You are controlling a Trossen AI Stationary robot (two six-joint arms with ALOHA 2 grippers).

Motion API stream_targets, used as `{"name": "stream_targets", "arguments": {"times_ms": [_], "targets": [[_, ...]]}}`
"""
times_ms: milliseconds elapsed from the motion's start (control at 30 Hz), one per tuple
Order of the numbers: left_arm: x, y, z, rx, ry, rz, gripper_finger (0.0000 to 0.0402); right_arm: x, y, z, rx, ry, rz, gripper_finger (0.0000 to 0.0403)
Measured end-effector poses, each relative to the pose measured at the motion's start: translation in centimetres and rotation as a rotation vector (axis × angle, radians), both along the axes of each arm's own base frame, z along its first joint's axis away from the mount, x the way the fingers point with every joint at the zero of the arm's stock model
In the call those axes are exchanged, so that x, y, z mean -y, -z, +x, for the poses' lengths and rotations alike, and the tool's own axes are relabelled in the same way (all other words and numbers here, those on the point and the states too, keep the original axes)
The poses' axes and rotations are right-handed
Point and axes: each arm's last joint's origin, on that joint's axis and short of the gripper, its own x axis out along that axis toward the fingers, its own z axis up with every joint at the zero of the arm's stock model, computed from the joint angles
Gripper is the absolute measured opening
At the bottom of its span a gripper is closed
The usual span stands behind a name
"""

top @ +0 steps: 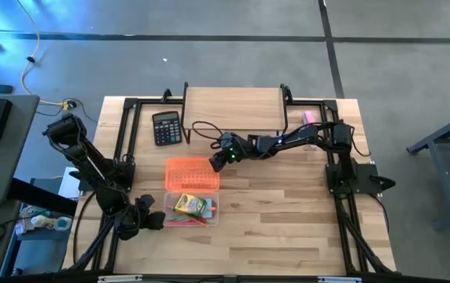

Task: Pack school essentials
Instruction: Close the supply box

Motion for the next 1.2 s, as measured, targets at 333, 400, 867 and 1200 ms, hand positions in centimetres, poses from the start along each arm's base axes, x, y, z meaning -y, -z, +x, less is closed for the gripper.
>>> {"name": "stream_targets", "arguments": {"times_ms": [333, 400, 867, 1200], "targets": [[-0.3, 0.0, 0.4, 0.001, -0.001, 0.011, 0.0158, -0.2, -0.1, 0.1, 0.019, -0.060, 0.048, 0.0201], [-0.3, 0.0, 0.4, 0.001, 0.000, 0.012, 0.0158, -0.2, -0.1, 0.1, 0.019, -0.067, 0.054, 0.0201], [-0.3, 0.0, 0.5, 0.017, 0.019, 0.018, 0.0158, -0.5, -1.6, 0.6, 0.050, -0.133, 0.100, 0.0201], [-0.1, -0.1, 0.6, 0.040, 0.037, -0.005, 0.0158, -0.6, -1.7, 0.4, 0.035, -0.144, 0.113, 0.0201]]}}
